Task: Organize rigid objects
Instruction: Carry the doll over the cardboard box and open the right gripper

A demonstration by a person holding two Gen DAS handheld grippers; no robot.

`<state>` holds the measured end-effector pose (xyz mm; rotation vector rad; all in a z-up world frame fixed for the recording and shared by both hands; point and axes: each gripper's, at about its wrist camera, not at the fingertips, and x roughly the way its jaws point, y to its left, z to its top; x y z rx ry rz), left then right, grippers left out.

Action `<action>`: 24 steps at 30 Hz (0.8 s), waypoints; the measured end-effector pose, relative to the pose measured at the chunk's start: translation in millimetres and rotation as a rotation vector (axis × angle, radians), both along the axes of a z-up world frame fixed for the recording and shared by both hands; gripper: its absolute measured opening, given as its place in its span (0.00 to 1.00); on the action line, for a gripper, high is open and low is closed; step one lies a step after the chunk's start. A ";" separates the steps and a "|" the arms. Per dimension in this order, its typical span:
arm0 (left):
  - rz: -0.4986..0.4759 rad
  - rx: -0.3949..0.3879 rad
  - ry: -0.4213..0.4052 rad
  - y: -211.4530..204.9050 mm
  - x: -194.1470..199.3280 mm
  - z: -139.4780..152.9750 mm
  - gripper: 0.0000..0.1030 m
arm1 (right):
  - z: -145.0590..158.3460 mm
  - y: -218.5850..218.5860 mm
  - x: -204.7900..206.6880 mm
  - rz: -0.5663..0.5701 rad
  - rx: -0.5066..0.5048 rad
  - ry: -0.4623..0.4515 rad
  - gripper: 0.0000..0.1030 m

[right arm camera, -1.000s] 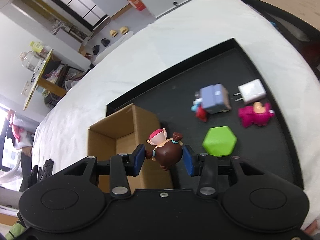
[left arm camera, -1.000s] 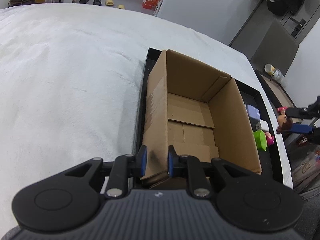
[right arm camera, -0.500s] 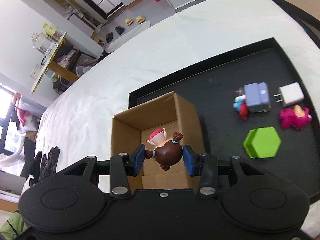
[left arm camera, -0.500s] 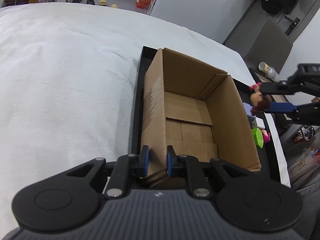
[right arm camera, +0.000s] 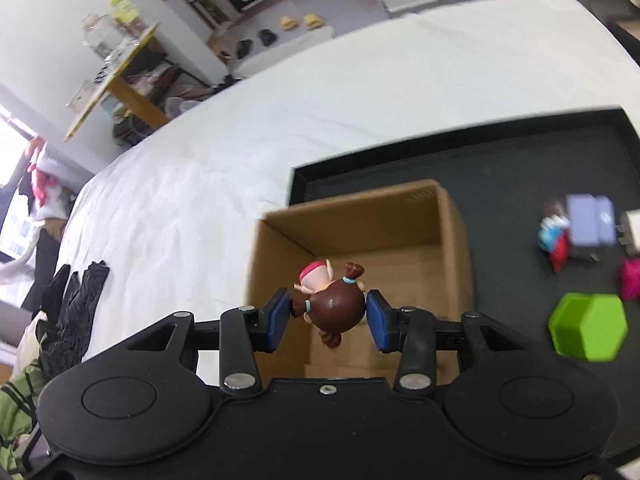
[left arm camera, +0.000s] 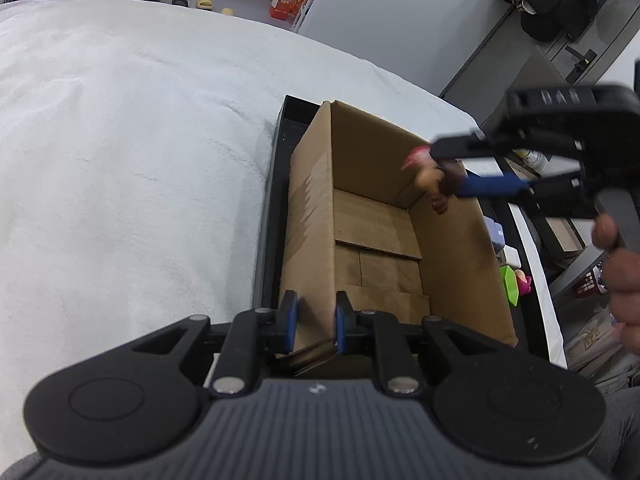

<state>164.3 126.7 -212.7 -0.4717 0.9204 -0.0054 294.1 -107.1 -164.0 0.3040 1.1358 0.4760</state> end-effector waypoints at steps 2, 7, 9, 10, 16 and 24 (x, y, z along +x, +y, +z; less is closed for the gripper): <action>0.002 -0.003 -0.001 1.2 -0.2 -0.3 0.17 | 4.1 6.3 1.4 0.010 0.011 -0.018 0.41; 0.002 0.002 -0.009 -0.2 0.5 0.7 0.17 | 11.8 4.7 1.4 0.025 0.024 -0.028 0.41; 0.006 0.001 -0.007 -0.4 0.3 0.7 0.17 | 15.1 1.6 -1.4 0.034 0.018 -0.032 0.41; 0.008 0.002 -0.008 -0.3 0.6 1.1 0.17 | 17.2 -1.2 -3.5 0.041 0.015 -0.036 0.41; 0.008 0.013 -0.005 -2.1 1.1 2.4 0.17 | 29.5 -19.8 -11.0 0.058 -0.001 -0.055 0.42; 0.017 0.017 0.012 -2.5 3.7 2.2 0.17 | 36.6 -63.8 -15.3 0.033 -0.012 -0.068 0.46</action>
